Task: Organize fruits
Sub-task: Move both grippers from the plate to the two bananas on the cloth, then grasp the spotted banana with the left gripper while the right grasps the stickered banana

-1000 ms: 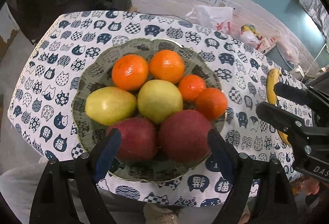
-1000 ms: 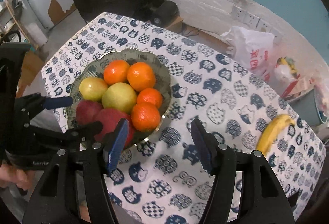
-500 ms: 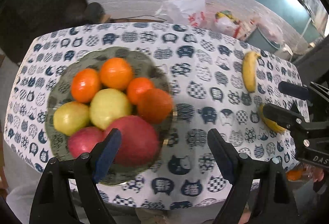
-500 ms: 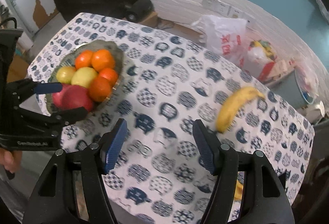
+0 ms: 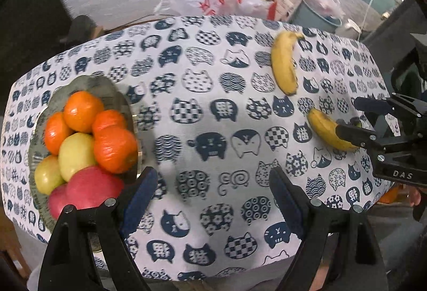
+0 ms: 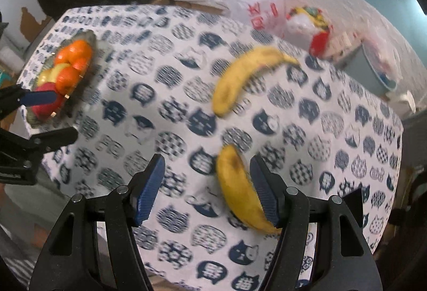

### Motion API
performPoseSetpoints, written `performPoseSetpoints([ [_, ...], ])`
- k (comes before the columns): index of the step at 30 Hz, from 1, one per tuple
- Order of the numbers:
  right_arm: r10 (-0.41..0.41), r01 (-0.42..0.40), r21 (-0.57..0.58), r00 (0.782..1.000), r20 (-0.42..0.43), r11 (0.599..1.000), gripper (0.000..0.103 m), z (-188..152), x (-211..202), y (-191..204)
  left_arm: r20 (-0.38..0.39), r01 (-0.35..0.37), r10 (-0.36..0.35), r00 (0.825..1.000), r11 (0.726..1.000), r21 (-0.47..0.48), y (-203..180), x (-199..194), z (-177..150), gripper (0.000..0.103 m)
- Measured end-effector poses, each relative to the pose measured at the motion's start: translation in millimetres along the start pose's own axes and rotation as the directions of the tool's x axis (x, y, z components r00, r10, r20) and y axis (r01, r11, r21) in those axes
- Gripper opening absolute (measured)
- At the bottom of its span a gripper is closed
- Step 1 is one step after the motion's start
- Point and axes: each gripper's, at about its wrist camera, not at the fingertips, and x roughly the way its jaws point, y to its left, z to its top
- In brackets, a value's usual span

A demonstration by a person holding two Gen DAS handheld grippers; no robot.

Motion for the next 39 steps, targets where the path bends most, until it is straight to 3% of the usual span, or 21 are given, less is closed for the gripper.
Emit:
performPoseSetpoints([
  [8, -0.013, 0.014, 0.011, 0.998, -0.068, 1.000, 0.067, -18, 23, -23, -0.049, -0.005, 0.008, 0.999, 0.998, 0.065, -24, 26, 5, 0.087],
  [19, -0.084, 0.067, -0.114, 0.984, -0.160, 0.991, 0.066, -35, 60, -20, -0.094, -0.012, 0.019, 0.995, 0.997, 0.074, -30, 48, 13, 0.087],
  [23, -0.112, 0.090, -0.132, 0.980, -0.164, 0.987, 0.051, -38, 67, -19, -0.099, -0.007, 0.013, 0.995, 0.998, 0.064, -29, 52, 18, 0.087],
  [28, -0.091, 0.081, -0.080, 0.986, -0.138, 0.994, 0.038, -34, 66, -29, -0.095, 0.003, 0.002, 0.995, 0.999, 0.054, -32, 56, 29, 0.087],
  [35, -0.071, 0.077, 0.106, 0.996, -0.057, 0.991, 0.035, -13, 59, -62, -0.081, 0.014, -0.012, 0.997, 0.999, 0.031, -38, 59, 49, 0.087],
  [39, -0.047, 0.046, 0.250, 0.999, -0.003, 0.967, 0.033, -1, 57, -87, -0.074, 0.009, -0.008, 0.997, 1.000, 0.024, -41, 63, 57, 0.087],
])
